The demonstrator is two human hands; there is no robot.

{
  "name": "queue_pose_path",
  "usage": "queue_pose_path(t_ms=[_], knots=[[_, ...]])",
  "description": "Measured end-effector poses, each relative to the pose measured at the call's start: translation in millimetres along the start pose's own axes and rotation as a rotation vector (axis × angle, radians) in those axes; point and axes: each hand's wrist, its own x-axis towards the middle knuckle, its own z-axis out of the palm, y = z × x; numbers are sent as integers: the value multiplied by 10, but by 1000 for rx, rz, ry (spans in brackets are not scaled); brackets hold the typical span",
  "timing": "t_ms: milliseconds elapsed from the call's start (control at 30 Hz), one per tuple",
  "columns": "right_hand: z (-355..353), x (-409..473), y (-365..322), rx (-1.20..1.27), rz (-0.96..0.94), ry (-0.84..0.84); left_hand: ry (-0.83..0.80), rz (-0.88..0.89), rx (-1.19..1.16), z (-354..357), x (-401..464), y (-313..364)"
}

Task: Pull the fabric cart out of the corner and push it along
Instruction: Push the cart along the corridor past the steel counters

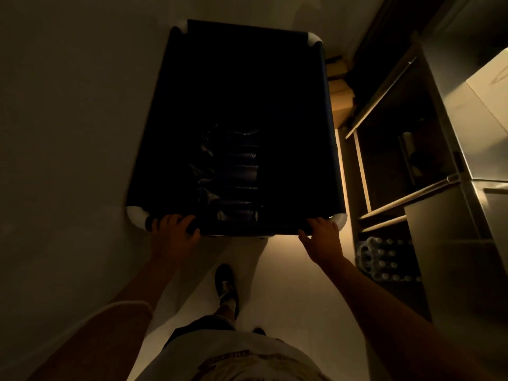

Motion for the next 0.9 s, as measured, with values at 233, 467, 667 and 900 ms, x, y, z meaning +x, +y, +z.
queue_pose_path(t_ms=[233,467,667,900], knots=[[-116,518,-114,-23,28,-47,0,19,14,-85,564,40],[-243,989,-245,-34,43,-31,-27,20,-17,-194,1094,106],[-276,1402,-295,-36,52,-21,-11,28,-13,-279,1509,150],[-353,2003,-282,-6,49,5,-21,8,-17,-438,2090,291]])
